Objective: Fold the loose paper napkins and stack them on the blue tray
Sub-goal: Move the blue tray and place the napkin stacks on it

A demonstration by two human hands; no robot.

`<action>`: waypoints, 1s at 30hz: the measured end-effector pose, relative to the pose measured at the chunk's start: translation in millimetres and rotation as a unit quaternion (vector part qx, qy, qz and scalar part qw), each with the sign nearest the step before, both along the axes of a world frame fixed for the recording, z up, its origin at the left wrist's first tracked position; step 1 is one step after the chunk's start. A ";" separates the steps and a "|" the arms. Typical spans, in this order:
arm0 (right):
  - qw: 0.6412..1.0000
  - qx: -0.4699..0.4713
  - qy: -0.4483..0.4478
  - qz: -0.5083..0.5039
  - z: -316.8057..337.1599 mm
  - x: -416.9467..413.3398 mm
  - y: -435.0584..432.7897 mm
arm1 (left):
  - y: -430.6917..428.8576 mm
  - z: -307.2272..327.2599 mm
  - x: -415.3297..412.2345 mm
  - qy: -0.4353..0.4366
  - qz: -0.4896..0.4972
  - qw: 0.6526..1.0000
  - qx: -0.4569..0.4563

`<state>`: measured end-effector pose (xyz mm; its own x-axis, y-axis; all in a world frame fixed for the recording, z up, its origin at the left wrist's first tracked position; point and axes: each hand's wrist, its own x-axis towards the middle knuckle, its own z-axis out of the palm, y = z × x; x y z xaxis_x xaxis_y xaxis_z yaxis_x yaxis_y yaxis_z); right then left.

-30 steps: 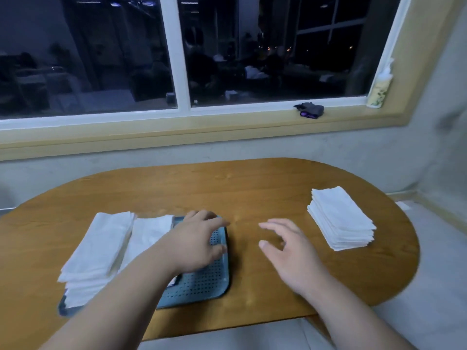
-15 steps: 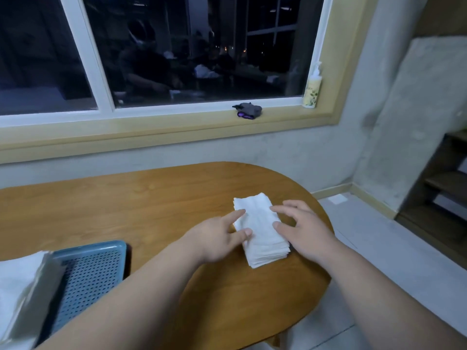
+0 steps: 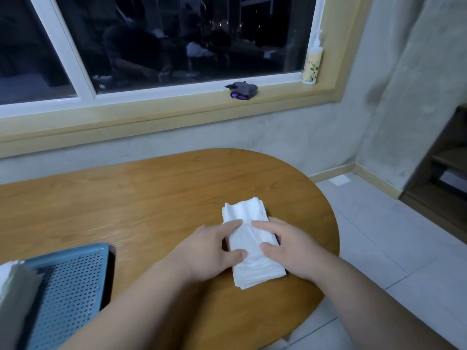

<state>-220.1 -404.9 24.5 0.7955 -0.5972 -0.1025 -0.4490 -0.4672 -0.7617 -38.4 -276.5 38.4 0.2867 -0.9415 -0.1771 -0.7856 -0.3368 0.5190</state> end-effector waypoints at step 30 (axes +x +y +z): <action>0.980 0.146 -0.136 -0.015 9.4 -26.8 239.0 | 255.9 -7.3 -62.4 0.155 0.112 0.973 -0.129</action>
<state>-246.9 -165.9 33.9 0.7993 -0.5980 -0.0592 -0.2217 -0.2019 -0.9540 -100.8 -20.6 31.1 0.4606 -0.8859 -0.0540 -0.4987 -0.3087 0.8099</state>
